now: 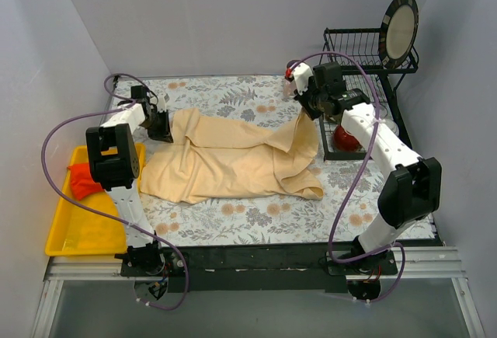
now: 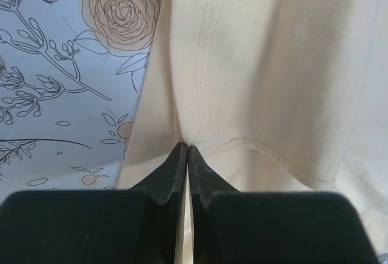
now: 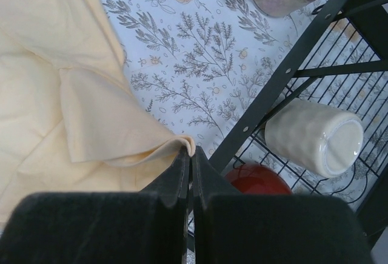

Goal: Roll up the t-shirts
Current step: Flatten out the T-shirt at the center of the board.

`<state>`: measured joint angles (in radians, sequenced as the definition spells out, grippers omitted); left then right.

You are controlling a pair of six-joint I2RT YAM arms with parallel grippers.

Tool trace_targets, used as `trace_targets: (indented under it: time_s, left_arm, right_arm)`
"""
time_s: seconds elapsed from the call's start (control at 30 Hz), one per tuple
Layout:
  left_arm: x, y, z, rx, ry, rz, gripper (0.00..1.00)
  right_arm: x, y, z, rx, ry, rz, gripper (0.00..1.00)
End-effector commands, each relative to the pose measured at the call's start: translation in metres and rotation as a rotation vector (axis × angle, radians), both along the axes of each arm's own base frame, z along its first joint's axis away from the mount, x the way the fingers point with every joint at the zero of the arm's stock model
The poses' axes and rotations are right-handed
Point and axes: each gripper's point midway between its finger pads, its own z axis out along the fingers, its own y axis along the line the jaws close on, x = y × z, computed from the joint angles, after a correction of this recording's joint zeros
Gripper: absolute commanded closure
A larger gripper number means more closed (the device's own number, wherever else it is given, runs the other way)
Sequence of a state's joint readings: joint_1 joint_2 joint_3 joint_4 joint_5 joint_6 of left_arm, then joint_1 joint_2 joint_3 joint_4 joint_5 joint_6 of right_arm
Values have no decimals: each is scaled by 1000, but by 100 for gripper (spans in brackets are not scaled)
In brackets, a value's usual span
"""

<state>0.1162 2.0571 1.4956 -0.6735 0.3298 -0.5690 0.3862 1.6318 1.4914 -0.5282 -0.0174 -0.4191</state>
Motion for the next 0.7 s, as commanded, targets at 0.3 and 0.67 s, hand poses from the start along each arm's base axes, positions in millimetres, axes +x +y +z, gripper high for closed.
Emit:
trace_targets:
  time_s: [0.3, 0.67]
  left_arm:
    - [56, 38, 243, 51, -580, 134, 100]
    - [17, 81, 461, 77, -1130, 324, 100]
  right_arm:
    - [103, -49, 152, -99, -506, -236, 99]
    - [93, -68, 279, -32, -829, -269, 99]
